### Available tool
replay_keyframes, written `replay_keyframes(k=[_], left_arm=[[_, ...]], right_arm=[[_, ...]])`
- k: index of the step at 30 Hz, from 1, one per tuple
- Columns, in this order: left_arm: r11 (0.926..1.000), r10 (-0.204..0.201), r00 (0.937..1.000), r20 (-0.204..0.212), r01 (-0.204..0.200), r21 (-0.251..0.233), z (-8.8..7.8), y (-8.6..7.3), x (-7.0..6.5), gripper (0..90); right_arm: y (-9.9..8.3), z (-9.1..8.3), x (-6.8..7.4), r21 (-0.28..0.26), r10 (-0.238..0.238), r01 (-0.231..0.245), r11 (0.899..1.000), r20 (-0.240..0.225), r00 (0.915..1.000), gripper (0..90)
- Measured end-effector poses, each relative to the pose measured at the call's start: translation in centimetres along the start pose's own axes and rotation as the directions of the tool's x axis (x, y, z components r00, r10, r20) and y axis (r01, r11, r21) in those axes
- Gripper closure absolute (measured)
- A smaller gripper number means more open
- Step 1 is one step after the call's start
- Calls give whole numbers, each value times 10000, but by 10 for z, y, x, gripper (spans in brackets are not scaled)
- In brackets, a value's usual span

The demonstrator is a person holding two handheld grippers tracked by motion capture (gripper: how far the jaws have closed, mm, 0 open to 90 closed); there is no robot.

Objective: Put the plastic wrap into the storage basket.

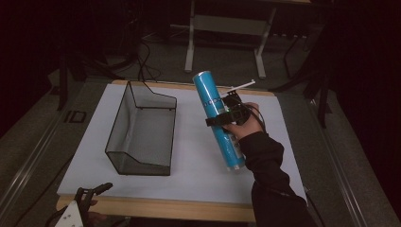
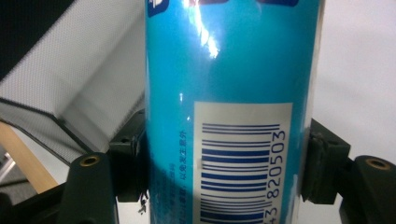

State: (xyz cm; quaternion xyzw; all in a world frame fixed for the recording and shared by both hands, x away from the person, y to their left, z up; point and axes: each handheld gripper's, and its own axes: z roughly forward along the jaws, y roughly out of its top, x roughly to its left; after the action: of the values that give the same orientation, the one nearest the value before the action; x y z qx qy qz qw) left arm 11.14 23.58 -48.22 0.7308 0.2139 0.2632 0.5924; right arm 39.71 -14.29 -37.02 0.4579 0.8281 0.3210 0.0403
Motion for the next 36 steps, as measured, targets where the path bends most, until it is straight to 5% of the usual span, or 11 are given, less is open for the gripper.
replay_keyframes(k=[7, 16, 36], left_arm=[[10000, 50, 10000, 20, -50, 6, 1, 0, -1, 2], [10000, 67, 10000, 57, -67, 16, 1, 0, -1, 2], [10000, 59, 10000, 50, -58, -70, -1, 0, 0, 2]], right_arm=[[19, 0, 10, -989, 446, -454, 9941, -103, 9990, 315], [37, 6, 27, -1803, 312, -339, 9830, -181, 9993, 315], [67, 40, 69, -3340, 891, -1192, 9350, -1039, 9906, 315]])
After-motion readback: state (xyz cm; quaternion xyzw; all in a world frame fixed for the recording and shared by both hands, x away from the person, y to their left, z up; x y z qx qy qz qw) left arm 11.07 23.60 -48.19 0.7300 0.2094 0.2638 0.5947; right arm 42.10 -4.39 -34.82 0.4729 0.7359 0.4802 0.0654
